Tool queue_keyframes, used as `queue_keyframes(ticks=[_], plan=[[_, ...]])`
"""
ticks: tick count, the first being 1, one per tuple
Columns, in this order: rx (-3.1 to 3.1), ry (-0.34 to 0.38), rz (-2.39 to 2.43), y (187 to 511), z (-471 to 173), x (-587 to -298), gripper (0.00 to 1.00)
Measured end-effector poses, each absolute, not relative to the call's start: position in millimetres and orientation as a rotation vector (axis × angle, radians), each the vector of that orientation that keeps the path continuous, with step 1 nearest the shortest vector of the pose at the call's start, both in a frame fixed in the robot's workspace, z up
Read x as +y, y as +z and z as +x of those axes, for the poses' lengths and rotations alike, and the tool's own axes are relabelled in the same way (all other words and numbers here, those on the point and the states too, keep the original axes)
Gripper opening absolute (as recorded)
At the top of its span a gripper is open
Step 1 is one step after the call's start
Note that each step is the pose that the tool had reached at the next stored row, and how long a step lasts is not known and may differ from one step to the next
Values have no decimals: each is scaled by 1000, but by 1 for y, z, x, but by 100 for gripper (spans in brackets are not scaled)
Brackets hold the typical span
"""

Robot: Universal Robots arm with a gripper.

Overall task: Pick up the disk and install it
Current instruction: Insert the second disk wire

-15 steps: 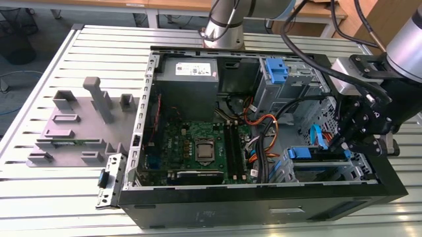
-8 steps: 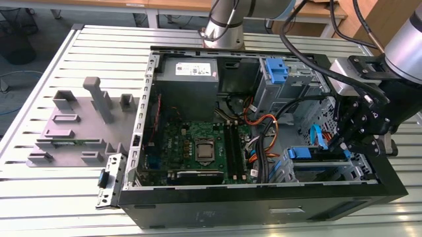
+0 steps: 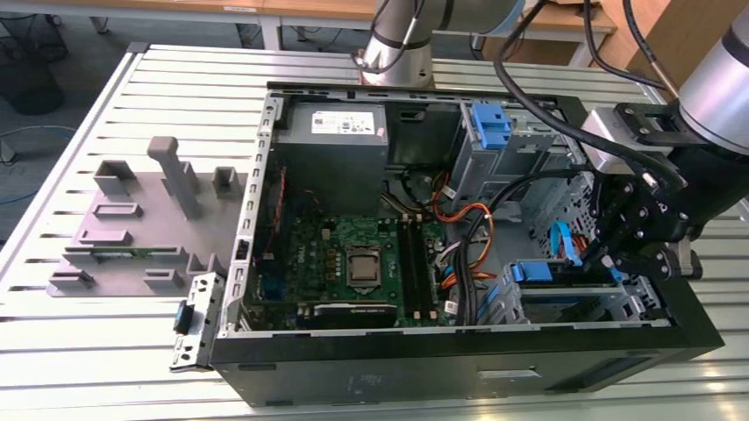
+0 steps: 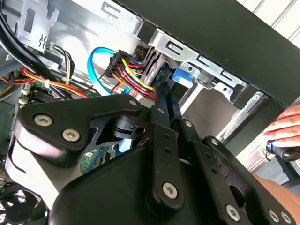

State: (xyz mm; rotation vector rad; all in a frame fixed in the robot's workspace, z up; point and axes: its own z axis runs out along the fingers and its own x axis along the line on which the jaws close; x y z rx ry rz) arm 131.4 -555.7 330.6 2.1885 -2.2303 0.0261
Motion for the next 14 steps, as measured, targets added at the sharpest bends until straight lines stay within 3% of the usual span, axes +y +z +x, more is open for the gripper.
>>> queue_keyframes(ticks=[10, 13, 14], plan=[[-2230, 26, 2188, 329, 131, -556, 16], [-2231, 26, 2189, 329, 131, -556, 30], [-2230, 26, 2188, 329, 131, -556, 30]])
